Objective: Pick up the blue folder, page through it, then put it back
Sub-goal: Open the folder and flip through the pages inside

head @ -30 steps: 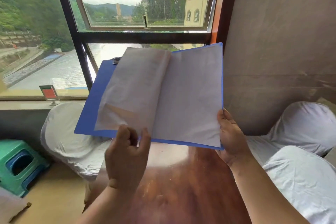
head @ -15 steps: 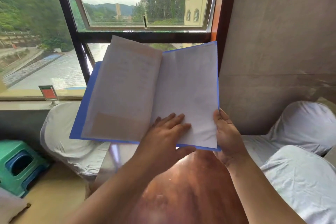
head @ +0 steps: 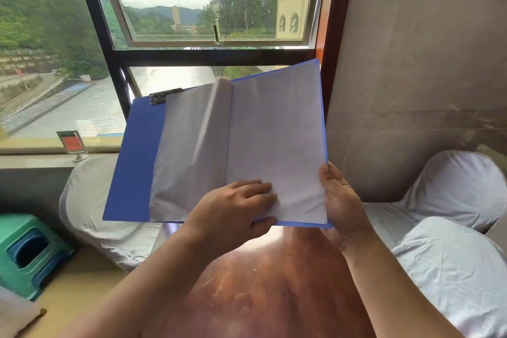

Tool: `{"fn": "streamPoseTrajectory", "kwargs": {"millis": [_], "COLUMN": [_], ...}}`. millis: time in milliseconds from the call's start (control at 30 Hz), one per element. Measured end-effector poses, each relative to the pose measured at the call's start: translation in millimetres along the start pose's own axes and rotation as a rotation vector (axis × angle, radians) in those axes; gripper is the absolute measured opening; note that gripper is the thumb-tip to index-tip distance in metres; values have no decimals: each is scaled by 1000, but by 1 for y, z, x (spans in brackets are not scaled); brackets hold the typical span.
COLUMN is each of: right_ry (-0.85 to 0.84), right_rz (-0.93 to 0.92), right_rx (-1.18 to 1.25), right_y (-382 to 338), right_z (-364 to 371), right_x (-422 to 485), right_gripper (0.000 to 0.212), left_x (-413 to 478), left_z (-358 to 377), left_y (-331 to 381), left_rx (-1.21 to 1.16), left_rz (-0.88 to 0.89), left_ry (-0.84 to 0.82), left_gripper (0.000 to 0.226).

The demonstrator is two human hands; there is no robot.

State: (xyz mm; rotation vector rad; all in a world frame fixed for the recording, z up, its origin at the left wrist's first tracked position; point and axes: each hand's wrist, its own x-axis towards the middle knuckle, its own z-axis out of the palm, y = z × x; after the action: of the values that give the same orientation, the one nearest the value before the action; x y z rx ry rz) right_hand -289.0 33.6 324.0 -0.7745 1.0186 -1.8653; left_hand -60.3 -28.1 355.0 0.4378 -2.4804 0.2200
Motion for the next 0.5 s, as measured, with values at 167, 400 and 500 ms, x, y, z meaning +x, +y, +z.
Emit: {"fn": "streamPoseTrajectory", "kwargs": {"millis": [167,400,500], "right_ry": [-4,3,-32], "right_rz": [5,4,9], "right_rx": [-28,-80,-118], "right_y": [-3,-3,-2], "right_z": [-5,-3,-2], "right_x": [-3,-2,-3], "right_gripper": [35,42,56], "left_x": [-5,-13,-12], "left_z": [-4,-6,-5], "left_y": [-4,3,7], "left_rx": [66,144,152], "left_rz": [7,20,-57], "left_ry": [-30,-6,38], "left_gripper": [41,50,51]}}
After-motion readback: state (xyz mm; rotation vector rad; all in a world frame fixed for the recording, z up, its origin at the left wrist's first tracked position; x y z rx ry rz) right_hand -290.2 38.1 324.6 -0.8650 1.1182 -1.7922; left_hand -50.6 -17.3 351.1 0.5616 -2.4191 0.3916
